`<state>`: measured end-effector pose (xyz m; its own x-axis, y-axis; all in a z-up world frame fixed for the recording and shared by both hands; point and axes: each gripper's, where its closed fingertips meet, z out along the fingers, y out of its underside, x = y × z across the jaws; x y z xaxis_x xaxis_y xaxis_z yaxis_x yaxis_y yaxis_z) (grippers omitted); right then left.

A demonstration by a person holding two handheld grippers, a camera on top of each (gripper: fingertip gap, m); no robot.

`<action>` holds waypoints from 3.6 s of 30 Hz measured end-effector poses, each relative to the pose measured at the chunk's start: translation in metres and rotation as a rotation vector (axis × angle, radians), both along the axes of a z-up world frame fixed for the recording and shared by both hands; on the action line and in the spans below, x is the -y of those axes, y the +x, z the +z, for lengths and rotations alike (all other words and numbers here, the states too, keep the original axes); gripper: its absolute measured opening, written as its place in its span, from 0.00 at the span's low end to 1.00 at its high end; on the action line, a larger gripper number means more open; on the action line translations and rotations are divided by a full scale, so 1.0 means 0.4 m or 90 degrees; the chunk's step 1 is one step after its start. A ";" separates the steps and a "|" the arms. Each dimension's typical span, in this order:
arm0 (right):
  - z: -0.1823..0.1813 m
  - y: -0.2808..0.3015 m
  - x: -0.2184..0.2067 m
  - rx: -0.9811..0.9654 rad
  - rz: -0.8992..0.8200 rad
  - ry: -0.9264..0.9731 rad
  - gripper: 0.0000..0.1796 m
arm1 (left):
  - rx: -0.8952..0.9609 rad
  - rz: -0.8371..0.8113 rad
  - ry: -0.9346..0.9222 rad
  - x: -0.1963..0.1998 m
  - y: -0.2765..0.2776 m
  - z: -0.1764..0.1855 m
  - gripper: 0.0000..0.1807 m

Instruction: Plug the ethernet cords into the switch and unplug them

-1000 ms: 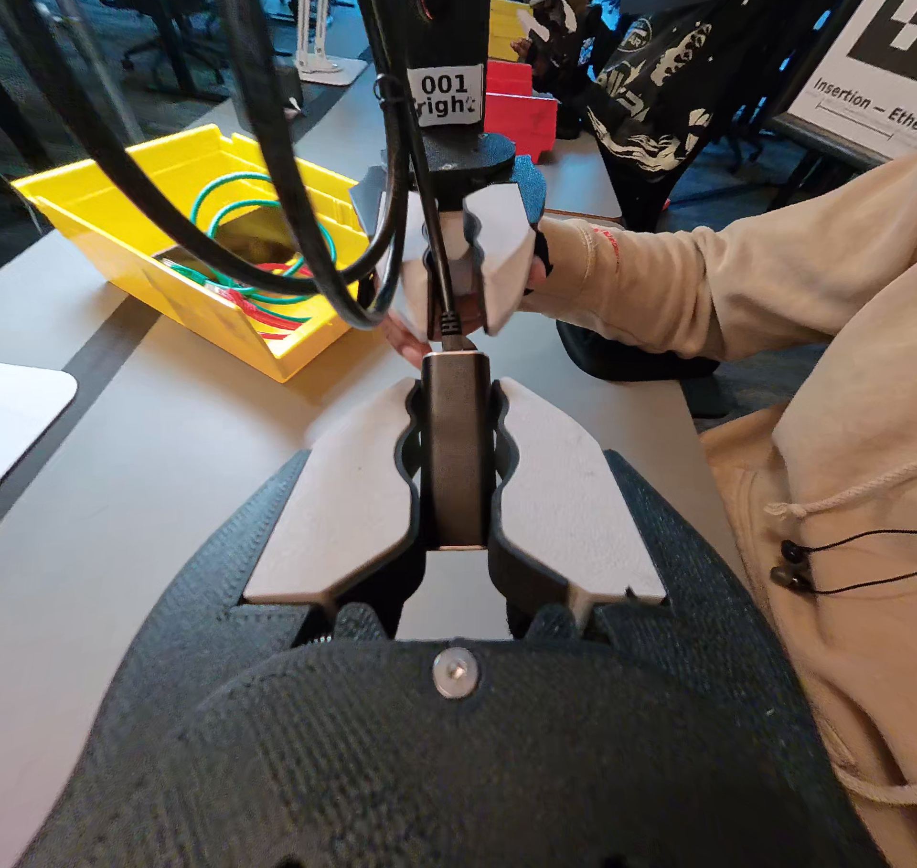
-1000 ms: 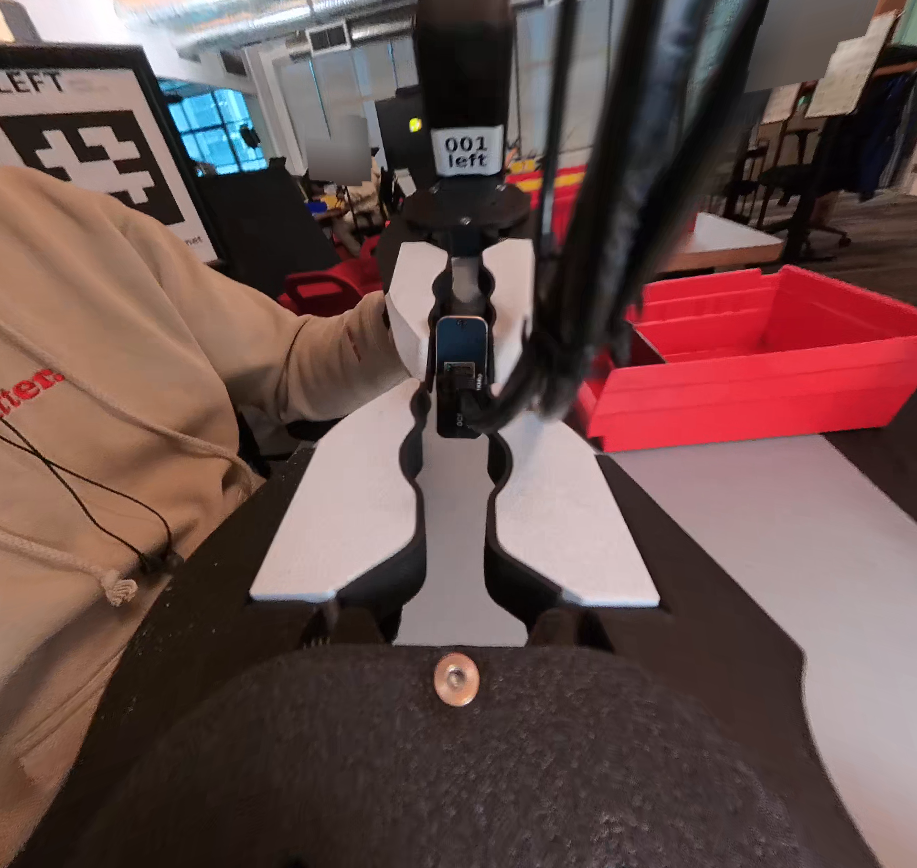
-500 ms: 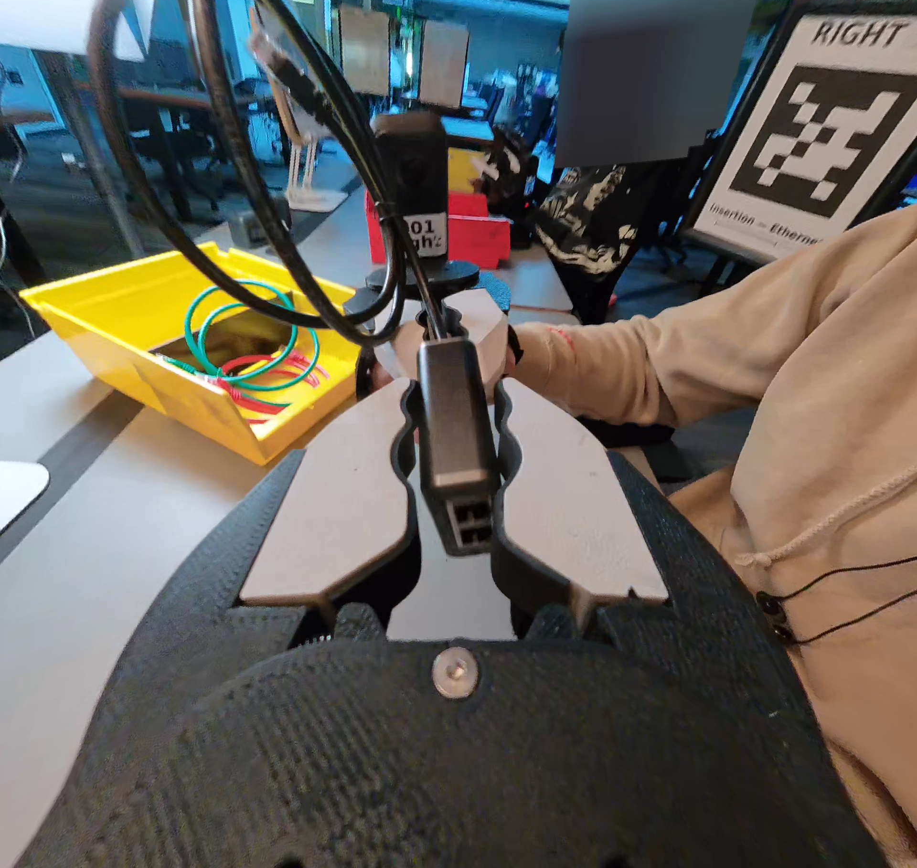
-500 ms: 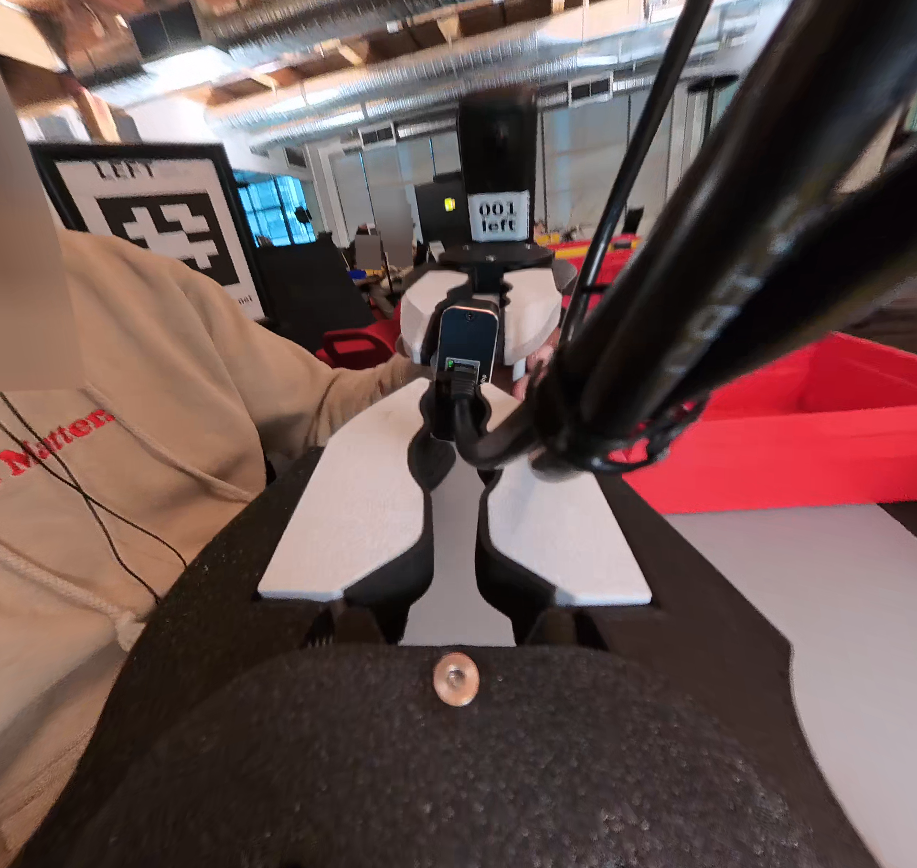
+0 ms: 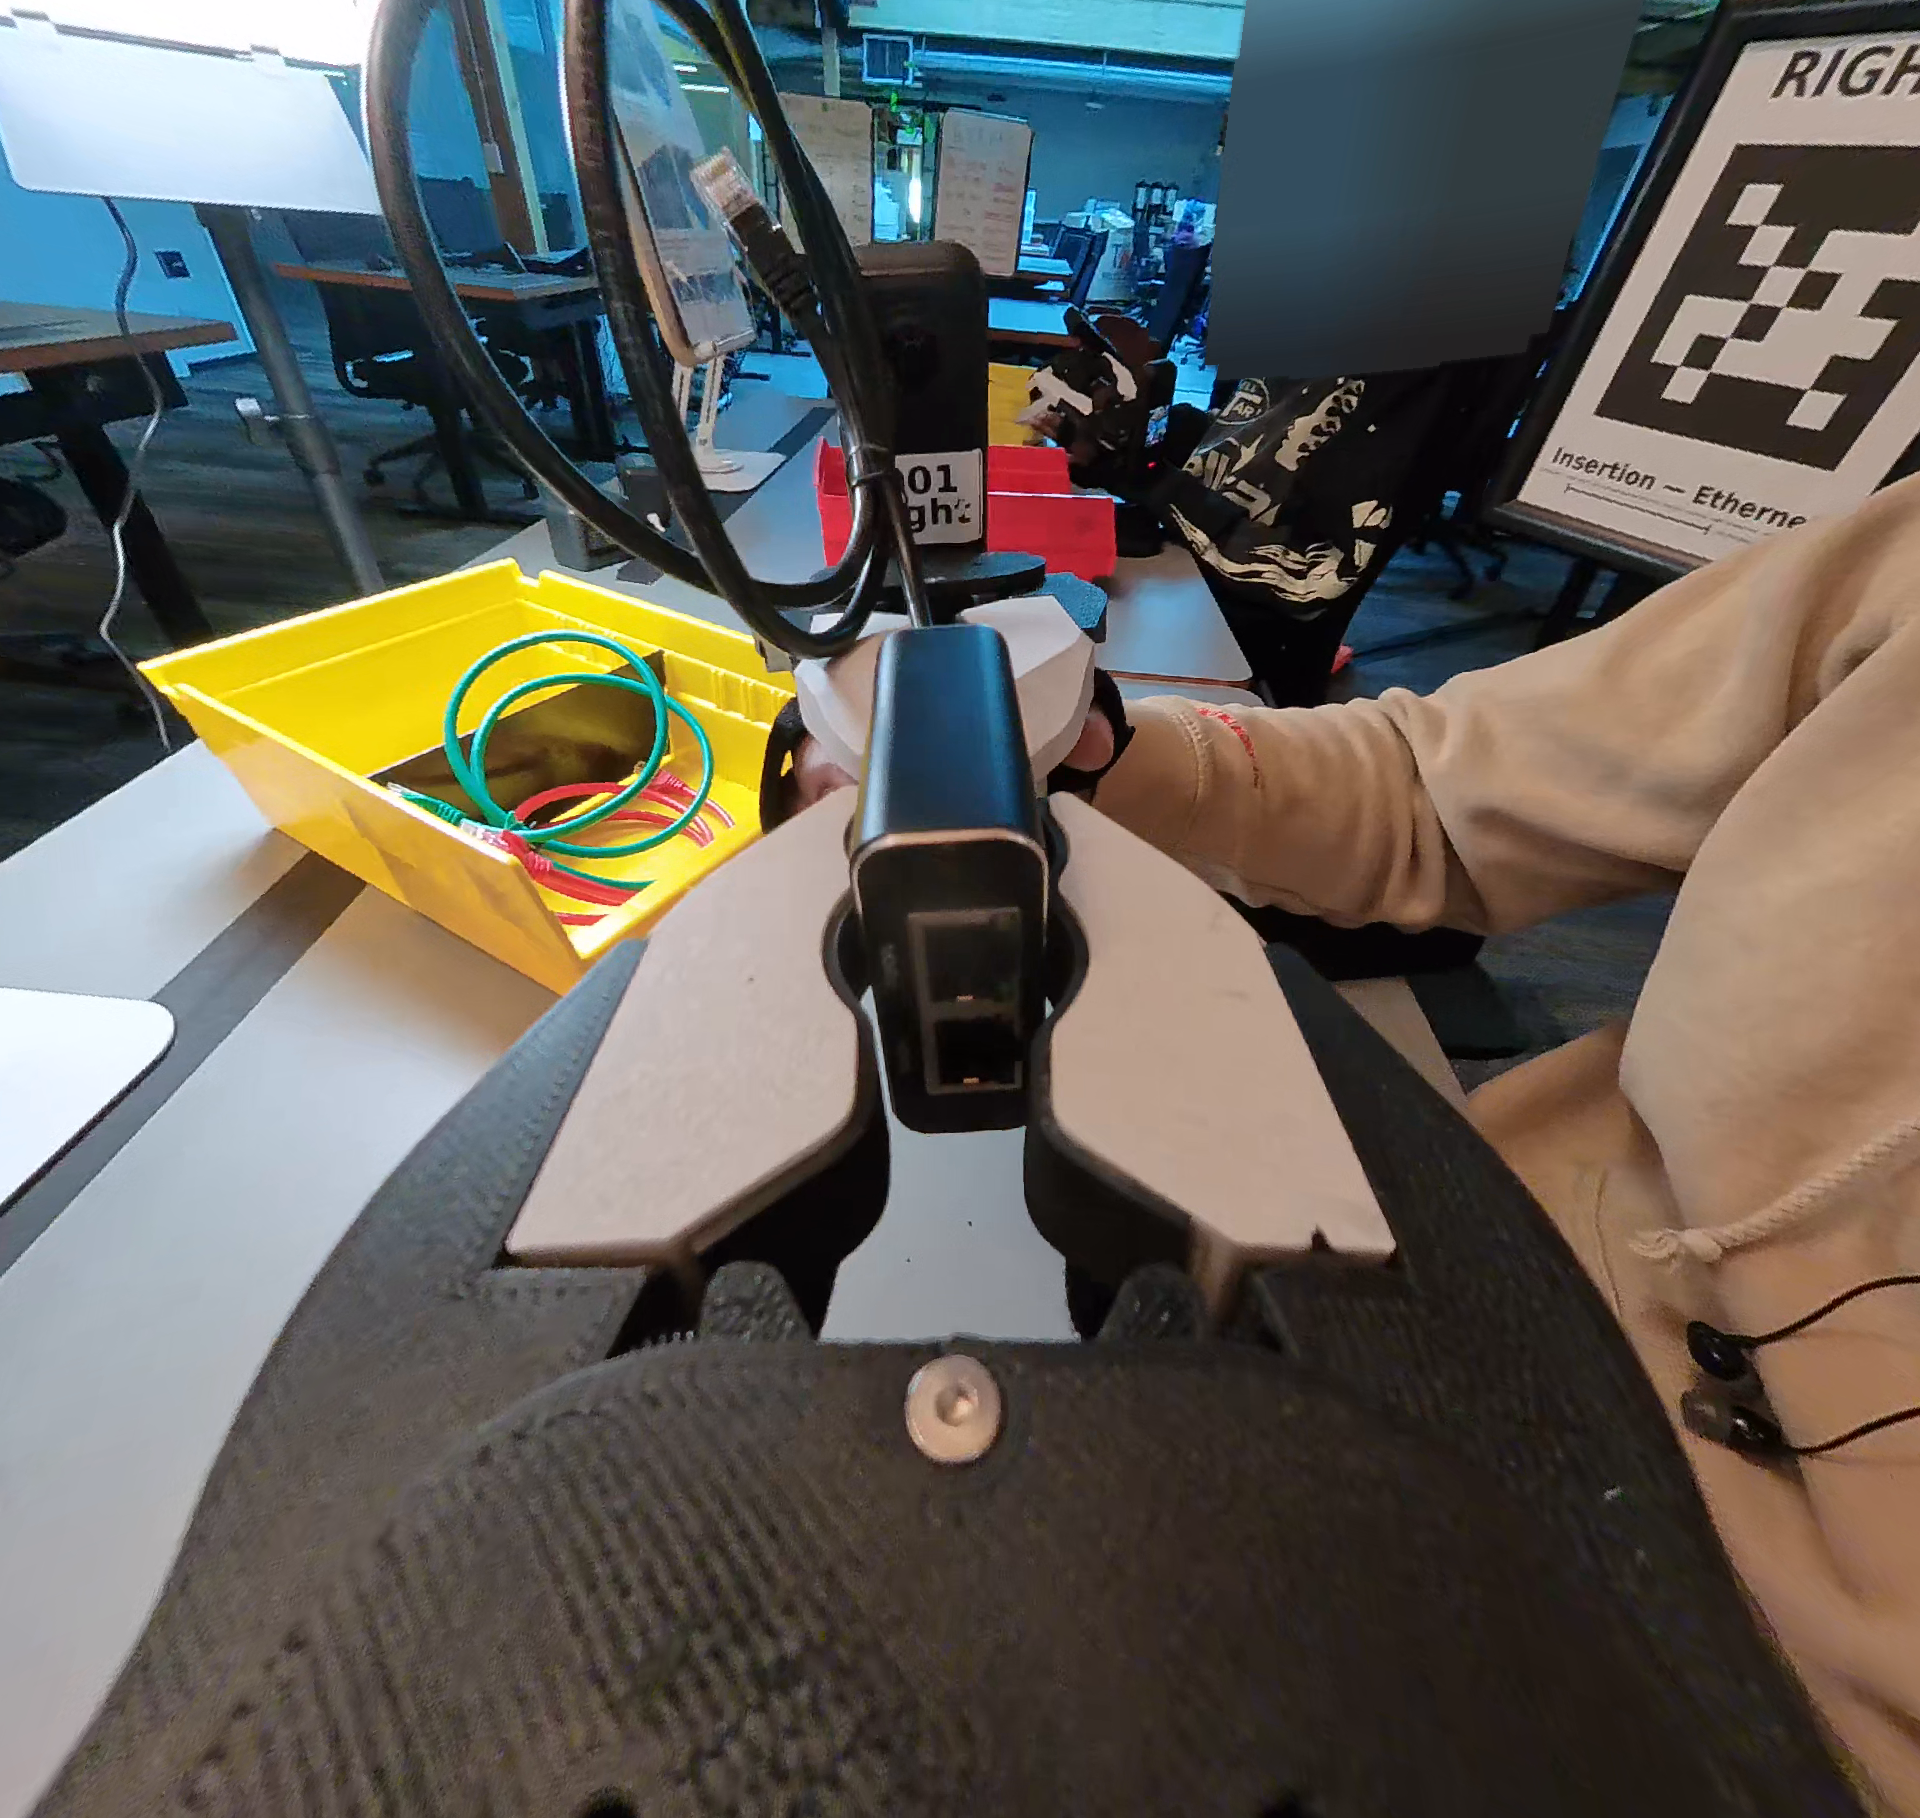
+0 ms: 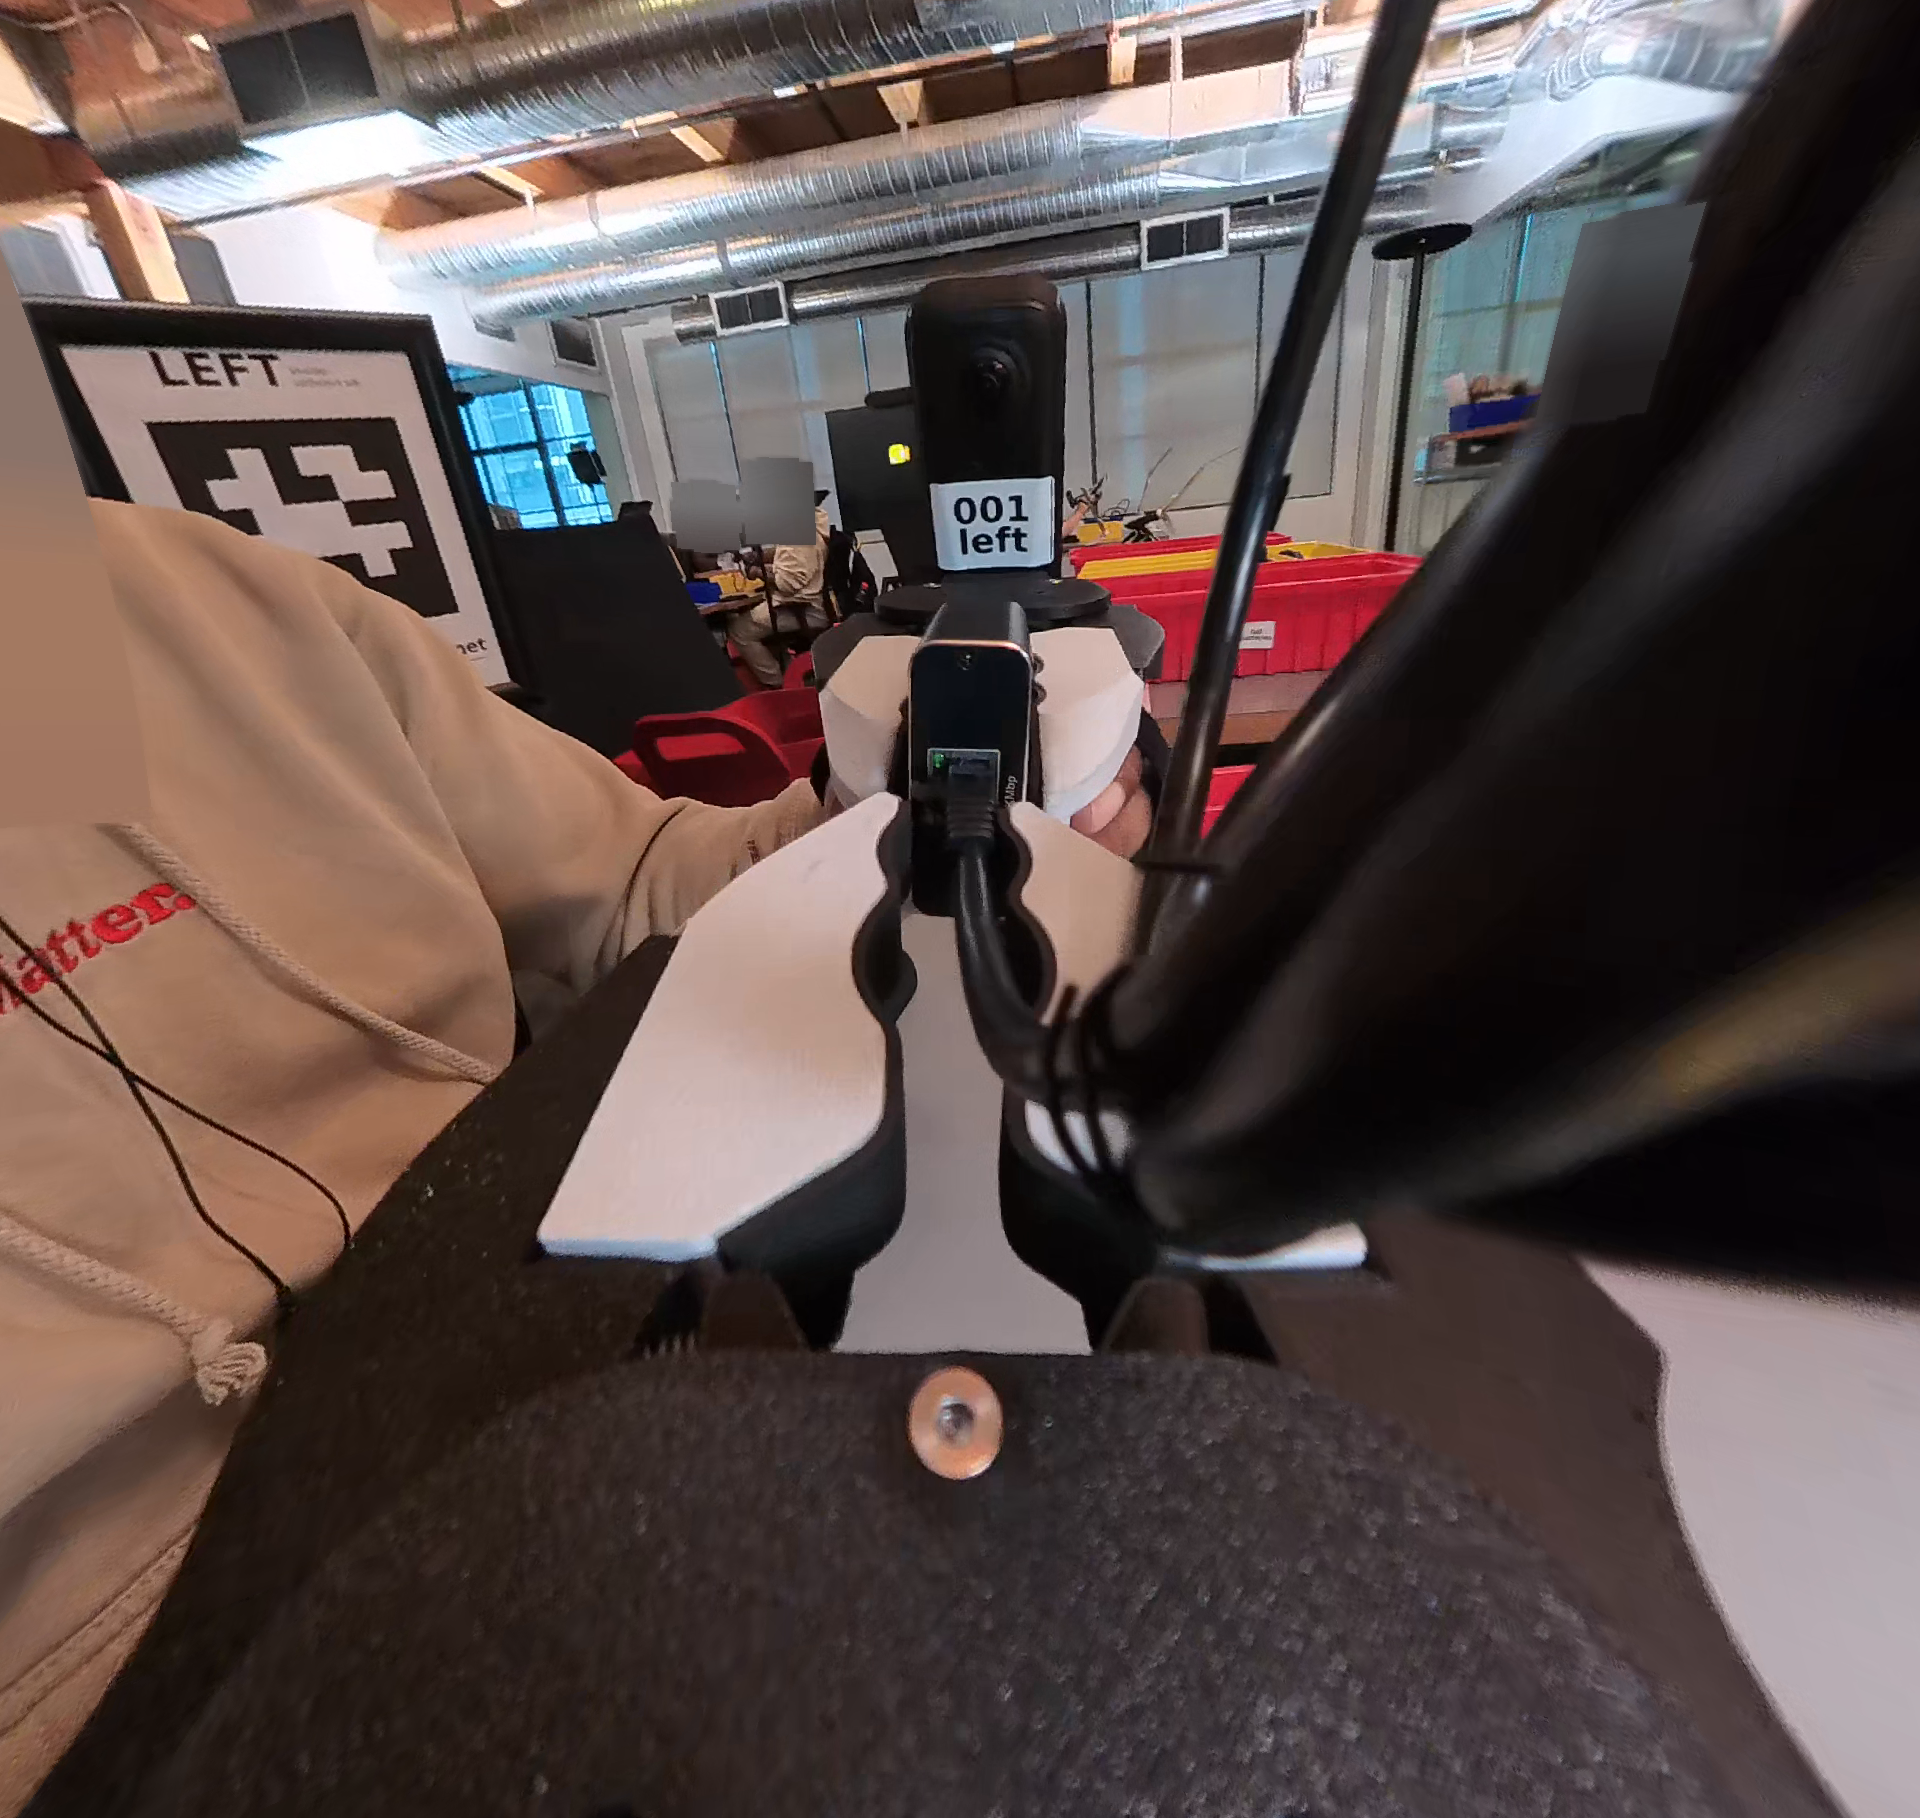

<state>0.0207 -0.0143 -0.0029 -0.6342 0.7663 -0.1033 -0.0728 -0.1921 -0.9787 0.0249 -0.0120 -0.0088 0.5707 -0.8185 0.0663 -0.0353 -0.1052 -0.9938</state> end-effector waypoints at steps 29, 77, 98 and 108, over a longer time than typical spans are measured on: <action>0.025 -0.010 -0.008 0.032 -0.040 -0.027 0.08 | 0.017 0.049 0.014 -0.012 -0.010 0.014 0.15; 0.092 0.027 0.018 0.010 -0.104 0.108 0.08 | 0.028 0.079 0.088 0.017 0.028 0.081 0.15; 0.147 0.084 -0.134 0.033 -0.302 0.157 0.08 | 0.075 0.165 0.204 0.056 -0.113 0.206 0.15; -0.147 0.257 -0.455 0.459 -0.423 0.134 0.07 | 0.092 0.143 0.132 0.011 -0.102 0.139 0.15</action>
<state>0.1235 0.1678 -0.0619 0.0904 0.9891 -0.1160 0.5217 -0.1463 -0.8405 -0.0160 -0.0166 0.0468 0.7352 -0.6779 0.0043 0.1080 0.1108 -0.9880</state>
